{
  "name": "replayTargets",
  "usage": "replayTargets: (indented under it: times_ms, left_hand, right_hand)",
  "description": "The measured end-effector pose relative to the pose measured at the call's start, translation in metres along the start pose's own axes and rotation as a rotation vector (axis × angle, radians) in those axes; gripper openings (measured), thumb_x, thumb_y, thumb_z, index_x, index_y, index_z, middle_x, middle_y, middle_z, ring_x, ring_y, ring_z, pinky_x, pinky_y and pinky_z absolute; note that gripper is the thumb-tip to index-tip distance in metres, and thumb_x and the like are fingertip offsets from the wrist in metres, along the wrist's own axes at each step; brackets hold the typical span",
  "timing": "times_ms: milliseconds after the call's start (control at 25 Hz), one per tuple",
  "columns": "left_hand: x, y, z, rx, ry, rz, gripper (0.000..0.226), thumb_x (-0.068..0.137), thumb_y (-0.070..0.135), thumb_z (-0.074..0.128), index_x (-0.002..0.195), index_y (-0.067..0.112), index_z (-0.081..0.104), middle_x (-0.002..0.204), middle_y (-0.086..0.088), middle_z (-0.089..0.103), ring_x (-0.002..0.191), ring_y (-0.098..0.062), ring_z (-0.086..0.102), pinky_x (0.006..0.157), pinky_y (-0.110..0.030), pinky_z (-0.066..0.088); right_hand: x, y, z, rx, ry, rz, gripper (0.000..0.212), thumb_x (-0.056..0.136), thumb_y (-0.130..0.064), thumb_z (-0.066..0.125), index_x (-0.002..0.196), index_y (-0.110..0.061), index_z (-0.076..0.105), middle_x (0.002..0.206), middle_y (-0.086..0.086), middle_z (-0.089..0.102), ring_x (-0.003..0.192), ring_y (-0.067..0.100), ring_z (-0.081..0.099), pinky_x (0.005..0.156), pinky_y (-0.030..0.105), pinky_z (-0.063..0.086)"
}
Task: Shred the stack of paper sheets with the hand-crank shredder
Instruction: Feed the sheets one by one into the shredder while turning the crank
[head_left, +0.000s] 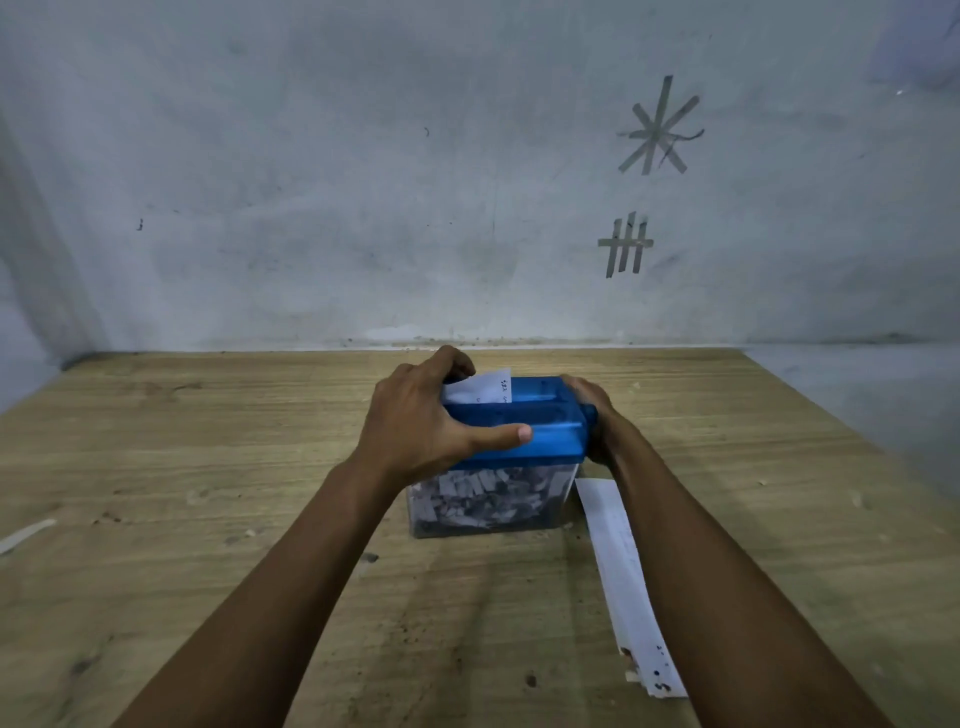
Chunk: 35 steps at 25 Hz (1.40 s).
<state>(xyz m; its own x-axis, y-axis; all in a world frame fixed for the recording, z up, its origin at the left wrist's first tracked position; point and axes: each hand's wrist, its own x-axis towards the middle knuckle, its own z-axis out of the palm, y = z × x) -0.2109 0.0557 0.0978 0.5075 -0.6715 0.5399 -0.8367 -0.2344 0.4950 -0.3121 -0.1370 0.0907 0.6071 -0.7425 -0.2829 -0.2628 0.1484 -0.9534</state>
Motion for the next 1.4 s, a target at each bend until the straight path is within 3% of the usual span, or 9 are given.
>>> replayTargets:
  times_ms: [160,280,440,680,760,960,1120,1240,1400]
  left_hand:
    - [0.000,0.001,0.001,0.063,0.043,-0.018,0.072,0.057,0.098,0.055,0.092,0.035,0.059,0.086,0.017,0.063,0.078,-0.005,0.058,0.068,-0.030,0.048]
    - [-0.002,0.003,0.002,0.089,0.044,-0.013,0.074,0.057,0.099,0.051,0.095,0.036,0.062,0.089,0.016,0.064,0.080,-0.007,0.058,0.071,-0.033,0.050]
    - [0.000,0.003,0.001,0.133,0.006,-0.001,0.080,0.059,0.100,0.046,0.102,0.035,0.066,0.095,0.014,0.065,0.084,-0.011,0.057,0.076,-0.033,0.050]
    - [0.001,-0.001,-0.001,0.052,-0.072,-0.015,0.076,0.053,0.098,0.052,0.098,0.037,0.062,0.102,0.014,0.067,0.093,-0.013,0.057,0.083,-0.036,0.049]
    - [0.002,0.001,-0.002,0.018,-0.083,-0.022,0.076,0.051,0.096,0.054,0.099,0.038,0.061,0.103,0.013,0.066,0.095,-0.013,0.057,0.084,-0.036,0.048]
    - [0.001,0.002,-0.004,-0.032,-0.089,-0.034,0.077,0.050,0.092,0.059,0.102,0.035,0.064,0.102,0.014,0.064,0.095,-0.010,0.054,0.085,-0.036,0.050]
    - [0.000,0.003,-0.001,-0.013,-0.073,-0.042,0.081,0.051,0.095,0.058,0.104,0.033,0.065,0.101,0.015,0.063,0.095,-0.010,0.054,0.089,-0.039,0.050]
    - [0.000,0.003,0.000,0.043,-0.028,-0.066,0.081,0.054,0.097,0.055,0.105,0.035,0.065,0.102,0.015,0.065,0.097,-0.012,0.056,0.091,-0.042,0.050]
    - [-0.002,0.005,0.000,0.096,0.025,-0.068,0.082,0.056,0.098,0.052,0.105,0.034,0.066,0.101,0.015,0.066,0.094,-0.011,0.058,0.091,-0.039,0.049]
  right_hand:
    - [-0.012,0.035,-0.002,0.234,-0.022,0.051,0.024,0.097,-0.020,0.045,0.091,-0.006,0.063,0.081,0.017,0.065,0.062,0.025,0.061,0.058,0.030,0.049]
    - [-0.038,0.052,-0.009,0.033,0.141,-0.026,0.038,0.103,-0.027,0.034,0.078,-0.011,0.057,0.059,0.004,0.053,0.047,0.015,0.047,0.046,0.025,0.034]
    - [-0.087,0.042,-0.021,-0.492,0.335,-0.276,0.047,0.104,-0.032,0.032,0.075,-0.008,0.058,0.072,0.009,0.061,0.065,0.023,0.056,0.060,0.032,0.041]
    - [-0.093,-0.027,-0.018,-0.540,0.661,-0.506,0.058,0.104,-0.037,0.031,0.062,-0.007,0.057,0.060,0.006,0.057,0.054,0.018,0.050,0.050,0.028,0.029]
    - [-0.075,-0.046,-0.013,-0.507,0.635,-0.510,0.056,0.104,-0.037,0.029,0.063,-0.008,0.054,0.061,0.005,0.056,0.056,0.018,0.050,0.051,0.028,0.029]
    - [-0.018,-0.061,-0.007,-0.307,0.351,-0.364,0.039,0.099,-0.030,0.032,0.066,-0.012,0.039,0.063,0.004,0.045,0.057,0.021,0.043,0.057,0.031,0.033]
    - [0.003,-0.033,-0.002,-0.238,0.189,-0.141,0.025,0.097,-0.023,0.035,0.080,-0.009,0.047,0.070,0.009,0.047,0.057,0.022,0.045,0.054,0.026,0.036]
    - [0.006,-0.007,0.000,-0.070,0.068,0.041,0.007,0.090,-0.012,0.046,0.093,-0.009,0.052,0.083,0.017,0.053,0.065,0.026,0.053,0.060,0.032,0.043]
    - [-0.011,0.018,-0.004,0.088,0.031,0.101,0.023,0.098,-0.015,0.045,0.081,-0.006,0.057,0.066,0.010,0.061,0.055,0.022,0.057,0.054,0.027,0.047]
